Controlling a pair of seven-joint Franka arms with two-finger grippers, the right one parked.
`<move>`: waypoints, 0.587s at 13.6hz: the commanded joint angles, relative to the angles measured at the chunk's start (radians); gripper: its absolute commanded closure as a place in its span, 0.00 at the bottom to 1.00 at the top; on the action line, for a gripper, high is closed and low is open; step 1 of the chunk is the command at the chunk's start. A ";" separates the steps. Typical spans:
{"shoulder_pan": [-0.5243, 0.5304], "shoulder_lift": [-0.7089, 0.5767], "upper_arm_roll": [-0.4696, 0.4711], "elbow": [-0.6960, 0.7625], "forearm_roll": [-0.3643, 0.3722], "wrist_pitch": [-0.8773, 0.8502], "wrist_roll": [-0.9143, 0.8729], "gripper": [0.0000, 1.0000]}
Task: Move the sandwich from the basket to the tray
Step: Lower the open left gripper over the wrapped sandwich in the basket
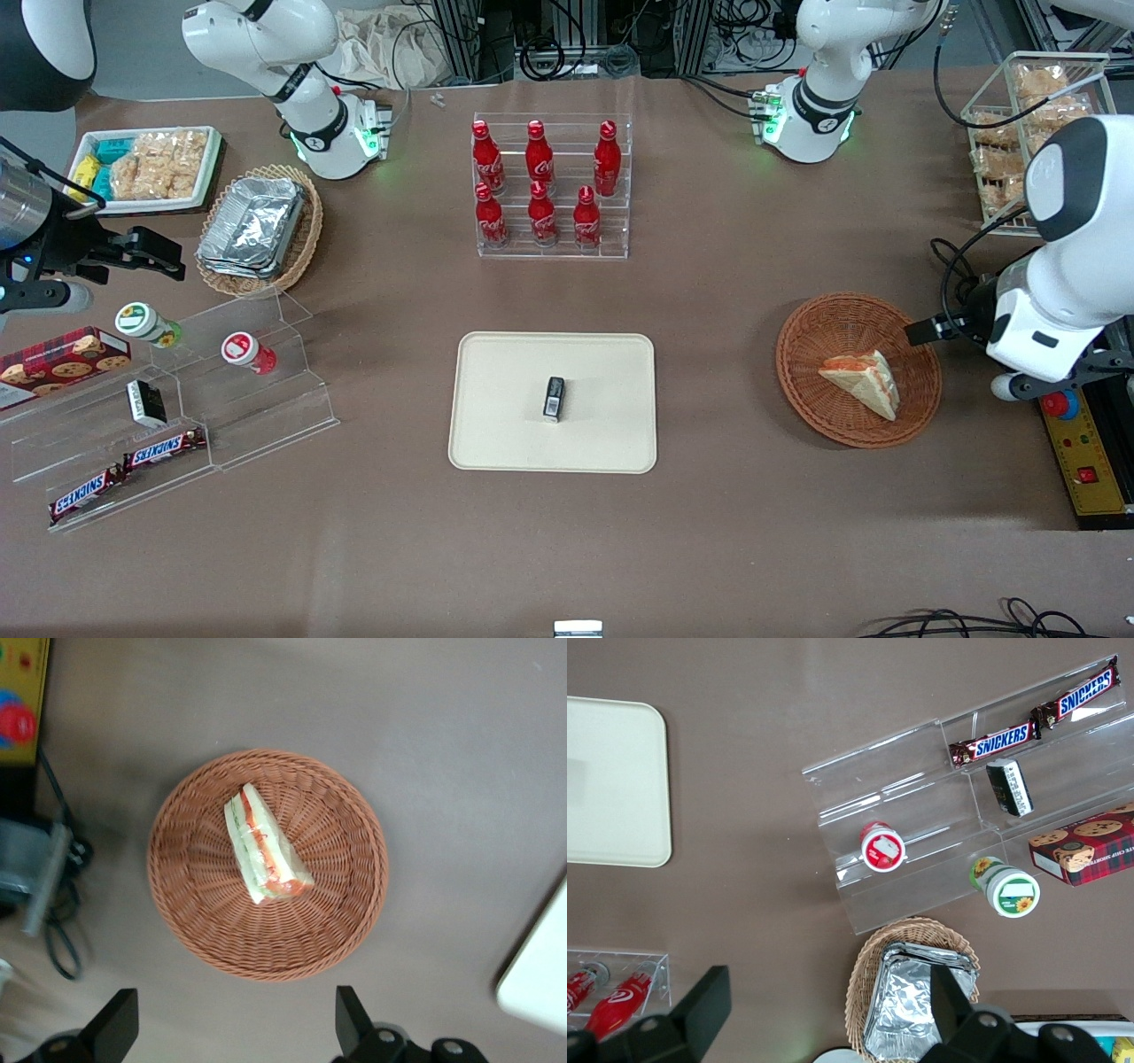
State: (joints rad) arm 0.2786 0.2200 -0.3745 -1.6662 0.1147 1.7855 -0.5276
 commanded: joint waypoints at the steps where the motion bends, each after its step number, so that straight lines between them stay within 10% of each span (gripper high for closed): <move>1: -0.004 -0.007 -0.003 -0.154 0.008 0.182 -0.268 0.00; 8: 0.019 0.093 0.002 -0.247 0.008 0.362 -0.434 0.01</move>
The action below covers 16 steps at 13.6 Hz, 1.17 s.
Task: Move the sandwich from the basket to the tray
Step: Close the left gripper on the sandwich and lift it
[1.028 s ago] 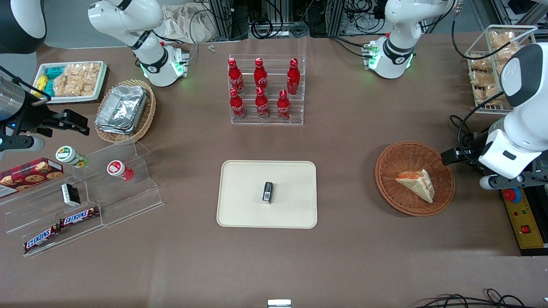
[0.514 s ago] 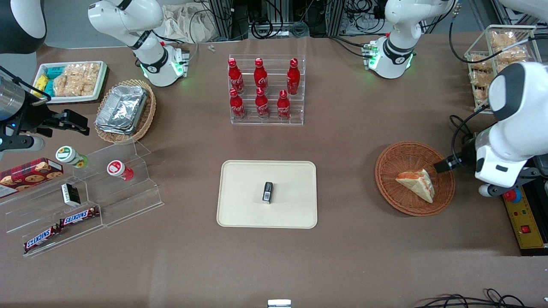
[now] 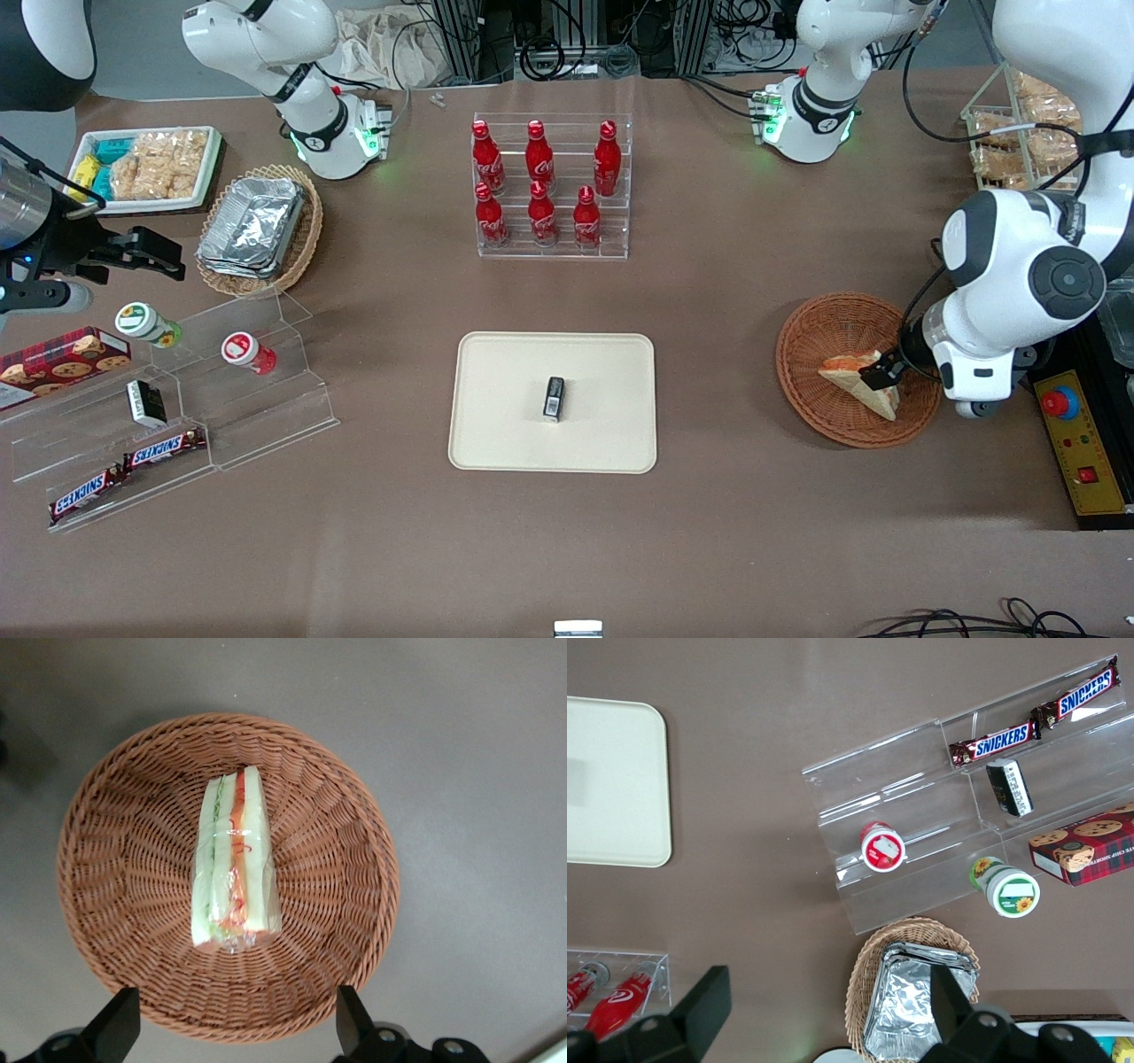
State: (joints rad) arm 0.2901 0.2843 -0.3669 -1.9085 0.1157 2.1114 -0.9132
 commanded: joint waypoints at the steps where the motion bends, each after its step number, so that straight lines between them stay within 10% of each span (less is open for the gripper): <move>1: 0.012 0.045 -0.004 -0.004 0.007 0.038 -0.053 0.01; 16: 0.018 0.108 0.059 -0.156 0.007 0.243 -0.087 0.01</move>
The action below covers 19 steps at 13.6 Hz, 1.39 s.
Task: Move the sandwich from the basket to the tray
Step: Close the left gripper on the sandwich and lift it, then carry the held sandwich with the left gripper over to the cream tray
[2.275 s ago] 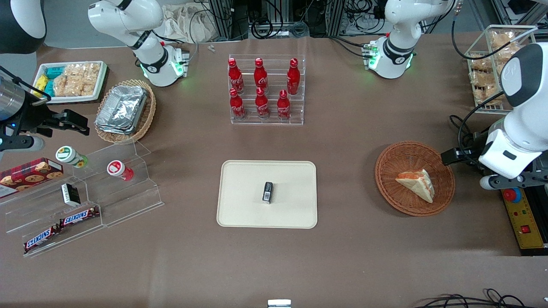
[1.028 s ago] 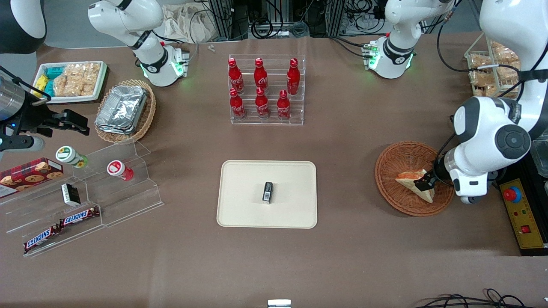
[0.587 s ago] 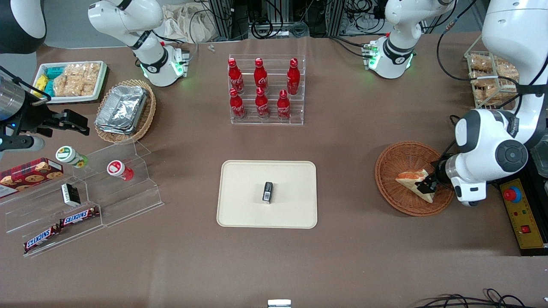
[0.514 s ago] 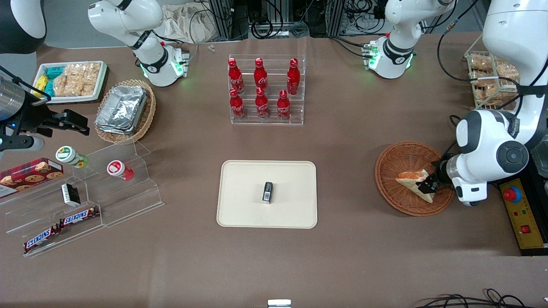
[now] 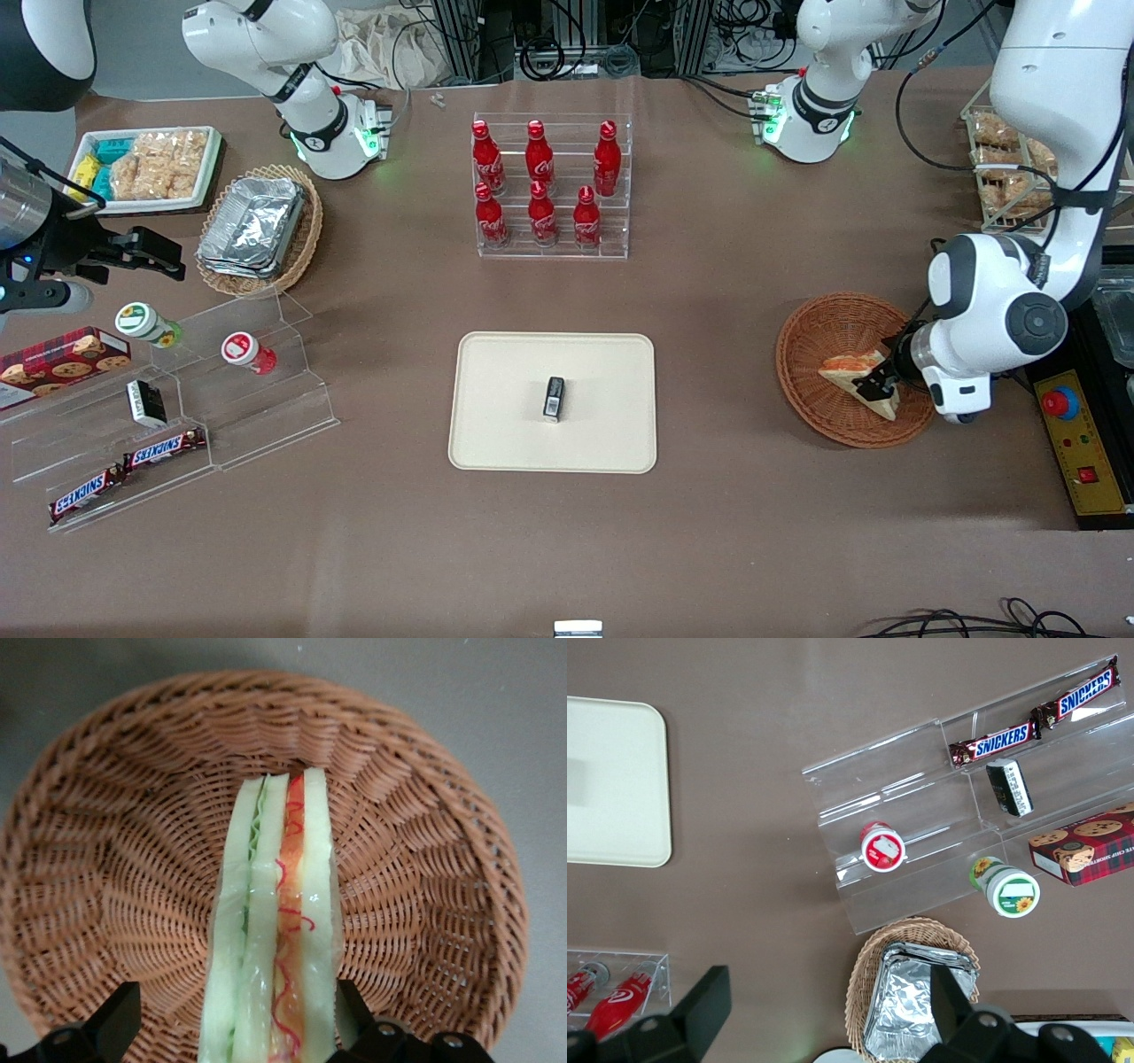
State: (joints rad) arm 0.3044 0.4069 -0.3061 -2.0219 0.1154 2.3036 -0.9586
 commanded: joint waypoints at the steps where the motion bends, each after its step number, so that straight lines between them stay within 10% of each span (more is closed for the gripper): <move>1: 0.001 -0.014 -0.002 -0.041 0.007 0.051 -0.066 0.04; 2: -0.005 -0.014 -0.002 -0.038 0.007 0.050 -0.080 0.23; 4: -0.013 -0.019 -0.004 -0.029 0.030 0.048 -0.085 0.99; 19: -0.027 -0.091 -0.117 0.347 0.069 -0.420 0.208 1.00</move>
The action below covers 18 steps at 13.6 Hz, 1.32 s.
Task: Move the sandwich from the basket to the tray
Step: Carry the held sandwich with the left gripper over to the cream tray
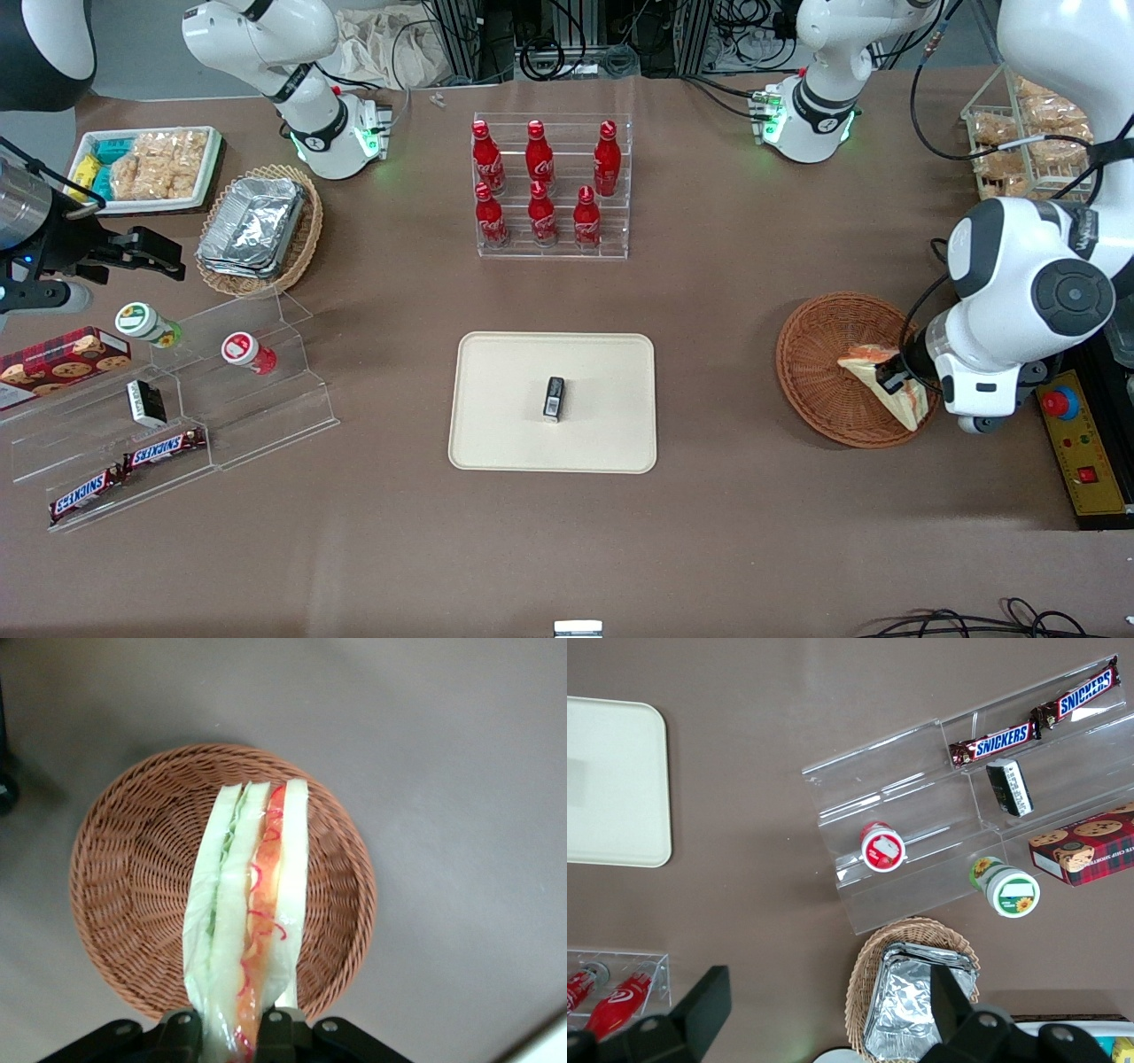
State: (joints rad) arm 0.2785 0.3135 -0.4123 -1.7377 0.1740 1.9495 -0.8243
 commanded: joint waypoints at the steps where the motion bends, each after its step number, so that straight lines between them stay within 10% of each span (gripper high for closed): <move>1: -0.002 0.007 -0.023 0.090 0.010 -0.078 0.097 1.00; 9: -0.205 0.070 -0.037 0.220 0.062 -0.155 0.132 1.00; 18: -0.504 0.432 -0.034 0.475 0.140 -0.095 0.137 1.00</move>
State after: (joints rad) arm -0.1708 0.6435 -0.4530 -1.3735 0.2856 1.8464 -0.7012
